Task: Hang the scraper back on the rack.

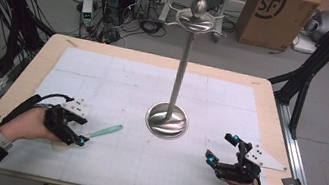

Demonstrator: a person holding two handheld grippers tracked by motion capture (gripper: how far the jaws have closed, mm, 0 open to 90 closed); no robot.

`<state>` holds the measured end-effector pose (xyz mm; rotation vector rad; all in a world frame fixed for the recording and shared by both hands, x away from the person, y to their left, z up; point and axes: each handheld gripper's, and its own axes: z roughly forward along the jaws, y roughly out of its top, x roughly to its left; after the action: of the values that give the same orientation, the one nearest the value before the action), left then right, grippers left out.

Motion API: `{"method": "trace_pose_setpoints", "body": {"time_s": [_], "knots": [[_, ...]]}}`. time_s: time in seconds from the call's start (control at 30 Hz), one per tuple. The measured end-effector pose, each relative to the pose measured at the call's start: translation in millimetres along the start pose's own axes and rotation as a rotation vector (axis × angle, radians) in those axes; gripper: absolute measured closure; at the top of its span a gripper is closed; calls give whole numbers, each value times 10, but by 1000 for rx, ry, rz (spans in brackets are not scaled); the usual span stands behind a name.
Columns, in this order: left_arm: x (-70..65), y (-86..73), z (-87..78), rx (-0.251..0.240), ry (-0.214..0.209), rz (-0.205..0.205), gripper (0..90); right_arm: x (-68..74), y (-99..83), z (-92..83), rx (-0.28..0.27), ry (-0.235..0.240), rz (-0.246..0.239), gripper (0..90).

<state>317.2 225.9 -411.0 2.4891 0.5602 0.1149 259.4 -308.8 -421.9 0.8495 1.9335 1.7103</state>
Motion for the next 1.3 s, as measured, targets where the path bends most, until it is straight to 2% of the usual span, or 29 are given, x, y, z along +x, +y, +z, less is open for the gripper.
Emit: {"method": "trace_pose_setpoints", "body": {"time_s": [0.13,0.17,0.3,0.33,0.43,0.6,0.77,0.9,1.03,1.3], "knots": [[-7,-2,19,49,6,17,393,-5,-4,1,3,-1,0,64],[-8,-2,30,51,3,8,413,-7,-4,4,2,0,-3,64],[12,42,56,140,35,-29,495,0,-7,8,4,-3,-2,64],[15,61,63,159,27,-30,515,0,-6,7,5,-6,-3,64],[3,124,82,192,13,-10,547,2,-3,0,2,-14,-2,64],[-18,190,125,251,28,8,620,-6,-2,-5,-4,-15,-2,64],[-13,220,141,261,24,-6,692,0,-1,-2,-9,-18,5,64],[-30,246,157,276,24,-18,785,-4,1,-5,-12,-23,4,64],[16,253,155,285,-1,-46,796,-1,-2,2,-10,-19,2,64],[-30,256,142,286,29,-20,802,-5,-4,3,-7,-17,8,64]]}}
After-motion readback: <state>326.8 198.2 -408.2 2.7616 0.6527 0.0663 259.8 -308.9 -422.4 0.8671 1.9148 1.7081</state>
